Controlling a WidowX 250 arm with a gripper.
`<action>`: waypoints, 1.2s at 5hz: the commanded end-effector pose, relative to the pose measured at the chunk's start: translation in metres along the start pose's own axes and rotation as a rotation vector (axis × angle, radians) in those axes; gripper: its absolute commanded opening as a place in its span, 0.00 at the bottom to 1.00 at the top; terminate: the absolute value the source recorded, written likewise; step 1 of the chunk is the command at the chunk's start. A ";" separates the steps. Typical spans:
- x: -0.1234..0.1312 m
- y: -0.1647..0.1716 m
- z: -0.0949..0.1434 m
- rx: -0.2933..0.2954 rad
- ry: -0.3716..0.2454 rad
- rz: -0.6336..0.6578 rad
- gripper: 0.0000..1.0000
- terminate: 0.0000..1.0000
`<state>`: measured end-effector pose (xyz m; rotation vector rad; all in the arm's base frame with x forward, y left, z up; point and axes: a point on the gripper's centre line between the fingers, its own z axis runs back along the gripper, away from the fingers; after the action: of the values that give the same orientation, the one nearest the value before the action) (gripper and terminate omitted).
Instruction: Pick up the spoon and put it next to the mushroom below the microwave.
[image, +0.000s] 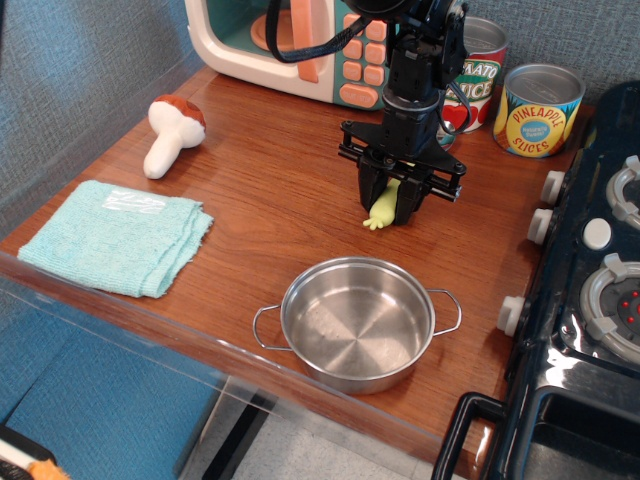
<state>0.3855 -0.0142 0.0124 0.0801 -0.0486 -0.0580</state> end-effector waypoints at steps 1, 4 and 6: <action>-0.005 0.034 0.083 -0.039 -0.161 0.078 0.00 0.00; -0.038 0.136 0.059 -0.020 -0.084 0.032 0.00 0.00; -0.038 0.149 0.021 0.016 -0.061 0.010 0.00 0.00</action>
<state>0.3464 0.1275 0.0243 0.0701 -0.0548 -0.0520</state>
